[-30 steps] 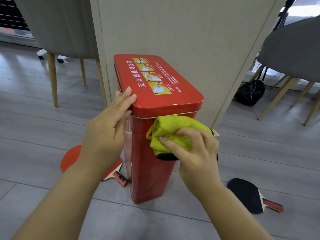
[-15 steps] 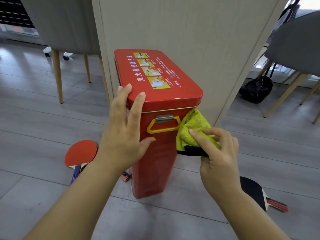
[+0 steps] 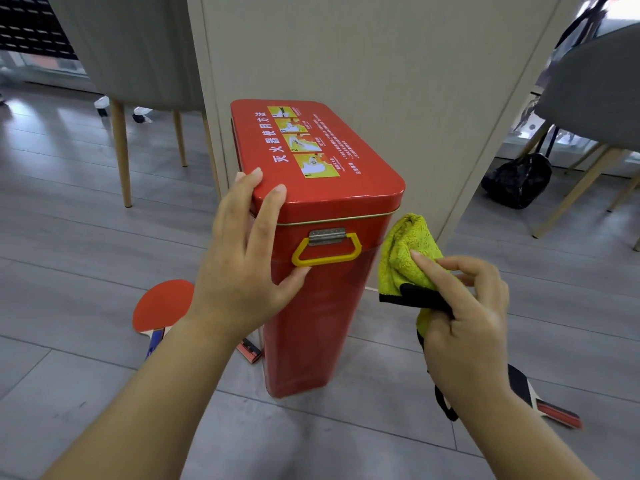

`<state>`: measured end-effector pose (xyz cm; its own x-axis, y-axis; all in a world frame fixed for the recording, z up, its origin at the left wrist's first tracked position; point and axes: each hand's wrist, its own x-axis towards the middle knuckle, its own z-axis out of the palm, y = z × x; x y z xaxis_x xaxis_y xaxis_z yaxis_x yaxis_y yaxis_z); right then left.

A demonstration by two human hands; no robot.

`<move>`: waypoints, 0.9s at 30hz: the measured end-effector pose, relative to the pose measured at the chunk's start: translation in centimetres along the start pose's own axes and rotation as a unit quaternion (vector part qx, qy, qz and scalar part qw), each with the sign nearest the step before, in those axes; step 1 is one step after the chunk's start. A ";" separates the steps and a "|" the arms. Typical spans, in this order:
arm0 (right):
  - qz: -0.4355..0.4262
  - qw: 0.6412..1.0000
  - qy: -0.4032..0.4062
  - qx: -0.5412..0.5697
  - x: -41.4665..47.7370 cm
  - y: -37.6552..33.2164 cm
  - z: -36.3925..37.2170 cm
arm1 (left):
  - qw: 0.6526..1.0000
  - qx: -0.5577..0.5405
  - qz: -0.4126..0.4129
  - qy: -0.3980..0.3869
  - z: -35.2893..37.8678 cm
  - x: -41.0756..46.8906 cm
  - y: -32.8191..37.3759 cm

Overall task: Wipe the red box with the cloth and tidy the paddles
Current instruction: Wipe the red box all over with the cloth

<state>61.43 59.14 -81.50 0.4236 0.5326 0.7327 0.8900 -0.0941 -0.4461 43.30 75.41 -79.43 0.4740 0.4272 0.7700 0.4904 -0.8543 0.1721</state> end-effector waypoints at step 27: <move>-0.025 0.999 0.019 0.032 -1.8 -2.1 6.9 | 0.988 -0.131 -0.054 0.064 -2.1 2.2 0.1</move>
<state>57.66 64.11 -85.46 0.3852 0.5034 0.7734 0.8985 -0.0134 -0.4388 42.90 75.66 -76.40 0.3247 0.4938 0.8067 0.3194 -0.8600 0.3979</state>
